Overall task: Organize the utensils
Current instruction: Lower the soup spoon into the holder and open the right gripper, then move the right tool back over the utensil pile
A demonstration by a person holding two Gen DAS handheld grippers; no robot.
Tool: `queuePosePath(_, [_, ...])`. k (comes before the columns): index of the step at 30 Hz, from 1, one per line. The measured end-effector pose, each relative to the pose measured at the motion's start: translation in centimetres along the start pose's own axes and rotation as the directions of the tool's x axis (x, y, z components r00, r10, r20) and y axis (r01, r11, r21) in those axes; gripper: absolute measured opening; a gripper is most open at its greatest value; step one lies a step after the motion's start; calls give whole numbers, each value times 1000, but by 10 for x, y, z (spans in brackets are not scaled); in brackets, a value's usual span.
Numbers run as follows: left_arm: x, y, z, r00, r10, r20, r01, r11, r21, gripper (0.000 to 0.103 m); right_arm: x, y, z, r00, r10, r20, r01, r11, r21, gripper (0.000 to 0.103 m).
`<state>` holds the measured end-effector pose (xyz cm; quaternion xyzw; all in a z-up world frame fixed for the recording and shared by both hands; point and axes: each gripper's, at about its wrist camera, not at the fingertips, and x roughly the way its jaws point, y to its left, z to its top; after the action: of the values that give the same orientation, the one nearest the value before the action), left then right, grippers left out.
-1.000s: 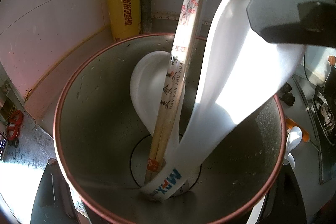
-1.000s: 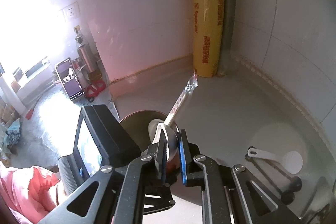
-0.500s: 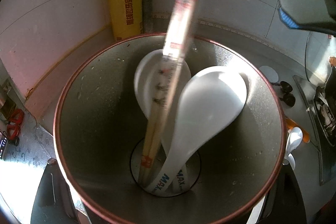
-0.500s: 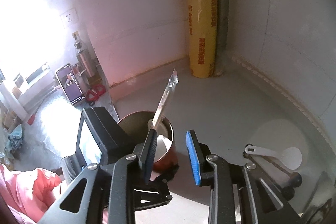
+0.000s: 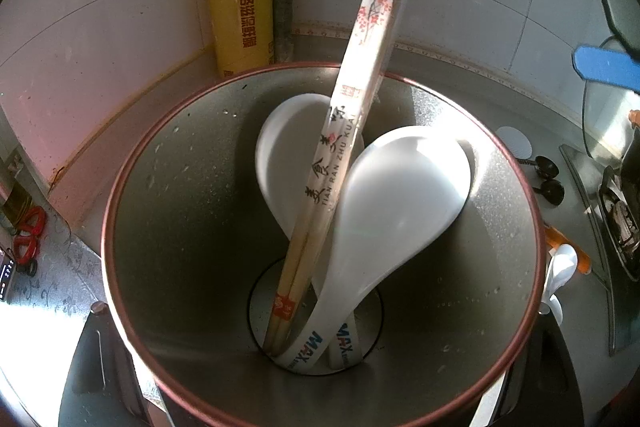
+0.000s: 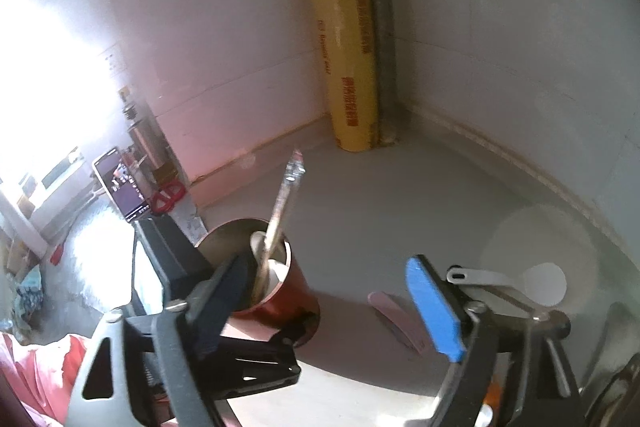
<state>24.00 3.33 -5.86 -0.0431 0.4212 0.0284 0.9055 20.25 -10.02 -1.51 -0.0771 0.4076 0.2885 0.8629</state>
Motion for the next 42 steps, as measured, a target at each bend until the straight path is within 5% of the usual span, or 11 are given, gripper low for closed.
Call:
queuePosePath(4, [0, 0, -1, 1000, 1, 0, -1, 1000, -1, 90, 1, -8, -5, 1000, -11, -12, 12, 1000, 28, 98])
queuePosePath(14, [-1, 0, 0, 1000, 0, 0, 0, 1000, 1, 90, -4, -49, -20, 999, -41, -22, 44, 987, 155, 103])
queuePosePath(23, [0, 0, 0, 1000, -1, 0, 1, 1000, 1, 90, -47, -127, -55, 969, -230, 96, 183, 919, 350, 103])
queuePosePath(33, [1, 1, -2, 1000, -4, 0, 4, 1000, 2, 90, -56, -167, -108, 971, -227, -75, 236, 862, 448, 103])
queuePosePath(42, [1, 1, -2, 1000, -5, -1, 5, 1000, 2, 90, -49, -145, -150, 969, -203, -144, 243, 896, 371, 103])
